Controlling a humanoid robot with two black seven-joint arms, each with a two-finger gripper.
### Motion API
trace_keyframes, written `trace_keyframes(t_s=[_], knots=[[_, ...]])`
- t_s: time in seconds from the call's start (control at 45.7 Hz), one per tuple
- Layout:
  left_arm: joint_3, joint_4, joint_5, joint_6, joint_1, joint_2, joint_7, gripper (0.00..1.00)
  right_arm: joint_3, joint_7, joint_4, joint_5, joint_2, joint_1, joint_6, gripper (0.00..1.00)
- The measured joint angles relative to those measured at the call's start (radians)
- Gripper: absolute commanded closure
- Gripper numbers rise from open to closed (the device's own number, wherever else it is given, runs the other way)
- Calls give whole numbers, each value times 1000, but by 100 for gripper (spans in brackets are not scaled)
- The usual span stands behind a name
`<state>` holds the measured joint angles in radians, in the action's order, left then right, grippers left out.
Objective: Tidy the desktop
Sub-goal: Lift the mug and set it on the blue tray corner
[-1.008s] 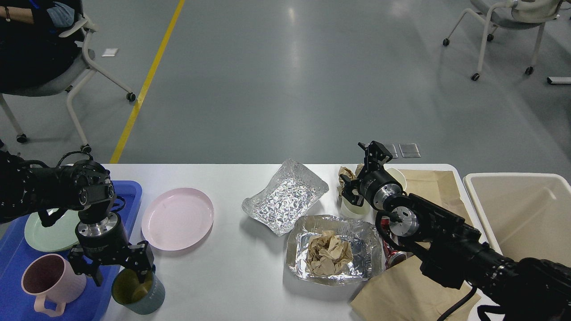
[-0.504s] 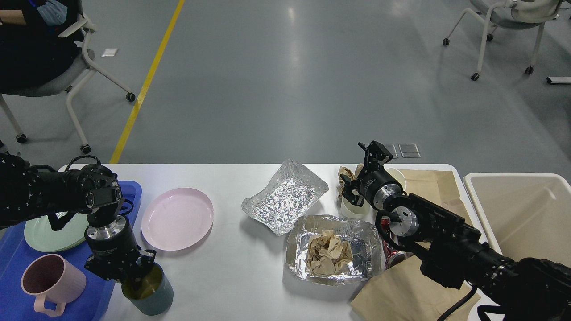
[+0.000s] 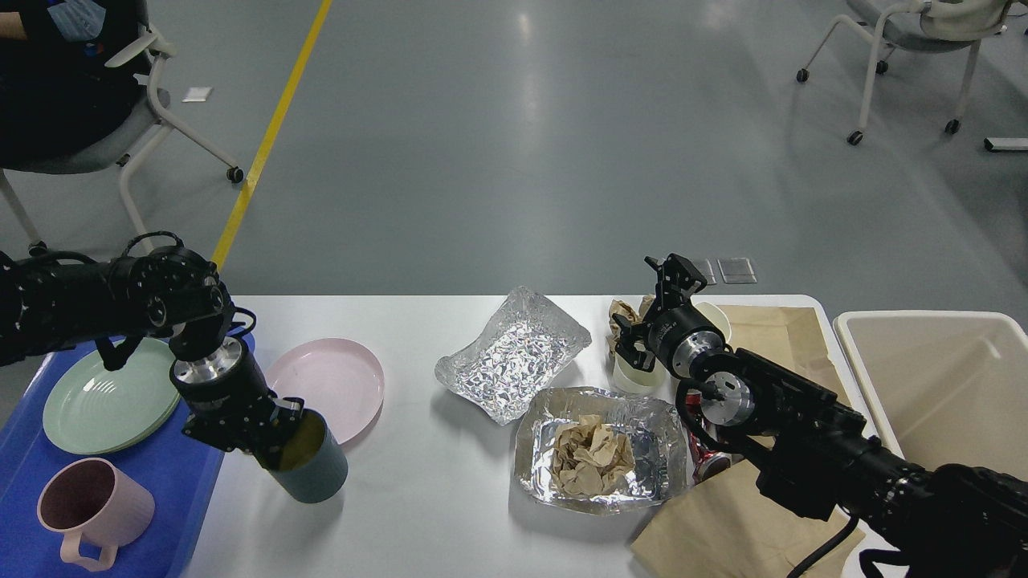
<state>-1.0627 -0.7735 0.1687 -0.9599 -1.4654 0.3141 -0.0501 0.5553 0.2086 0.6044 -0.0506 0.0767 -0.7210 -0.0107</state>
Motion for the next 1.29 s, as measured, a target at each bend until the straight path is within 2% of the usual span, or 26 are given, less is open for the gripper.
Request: trace_keyframes(t_s=[0.153, 0.307, 0.613, 1.292], knots=[[9, -7, -1, 0, -77, 56, 3, 100, 0, 0, 0, 0, 0, 0, 0, 0], [3, 30, -1, 0, -89, 157, 3, 100, 0, 0, 0, 0, 0, 0, 0, 0], [2, 262, 0, 0, 9, 270, 4, 100, 0, 0, 0, 0, 0, 0, 0, 0], [-8, 323, 8, 0, 180, 466, 4, 100, 0, 0, 0, 0, 0, 0, 0, 0]])
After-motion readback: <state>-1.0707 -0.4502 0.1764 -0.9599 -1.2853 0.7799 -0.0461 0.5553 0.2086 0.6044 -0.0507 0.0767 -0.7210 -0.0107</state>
